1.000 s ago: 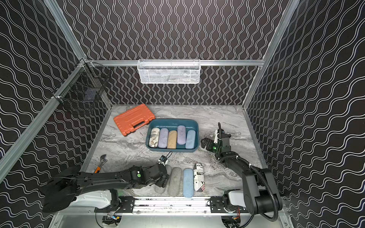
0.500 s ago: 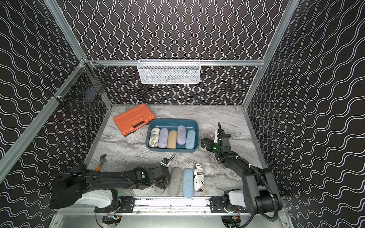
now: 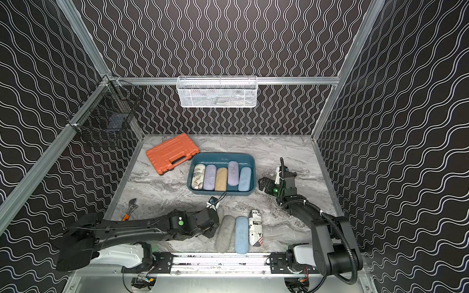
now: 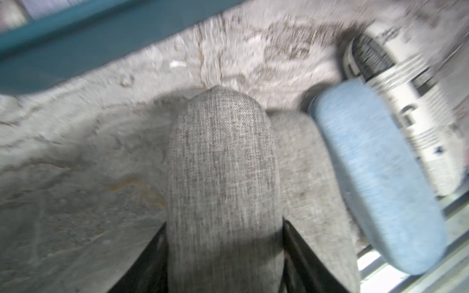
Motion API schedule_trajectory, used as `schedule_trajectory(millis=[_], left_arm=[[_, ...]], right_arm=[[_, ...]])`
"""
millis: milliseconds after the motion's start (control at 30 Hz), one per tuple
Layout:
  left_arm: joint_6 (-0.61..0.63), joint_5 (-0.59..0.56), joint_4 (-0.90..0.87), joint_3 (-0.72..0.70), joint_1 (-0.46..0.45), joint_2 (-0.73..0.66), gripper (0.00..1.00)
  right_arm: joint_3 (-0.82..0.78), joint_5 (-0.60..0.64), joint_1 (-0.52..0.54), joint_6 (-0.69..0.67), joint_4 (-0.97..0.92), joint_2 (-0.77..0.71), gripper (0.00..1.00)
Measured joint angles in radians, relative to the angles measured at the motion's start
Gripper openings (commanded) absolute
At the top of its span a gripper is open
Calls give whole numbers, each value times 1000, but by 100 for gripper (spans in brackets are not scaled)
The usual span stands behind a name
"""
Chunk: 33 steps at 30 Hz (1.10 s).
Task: Put the glasses cases into the storage boxes
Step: Pick up the glasses case at the center of the board, then place the glasses case in the storage box.
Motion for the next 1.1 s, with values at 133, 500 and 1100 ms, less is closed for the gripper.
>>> schedule_trajectory(millis=[133,500,1100], left_arm=[[30,-35,-70,74,9,-24,52],[153,-28,-84,221,233,-32,53],[309,140,164,409,606,328,54]], right_arm=[[0,0,0,0,0,0,100],[0,0,0,0,0,0,100],[0,0,0,0,0,-6,100]])
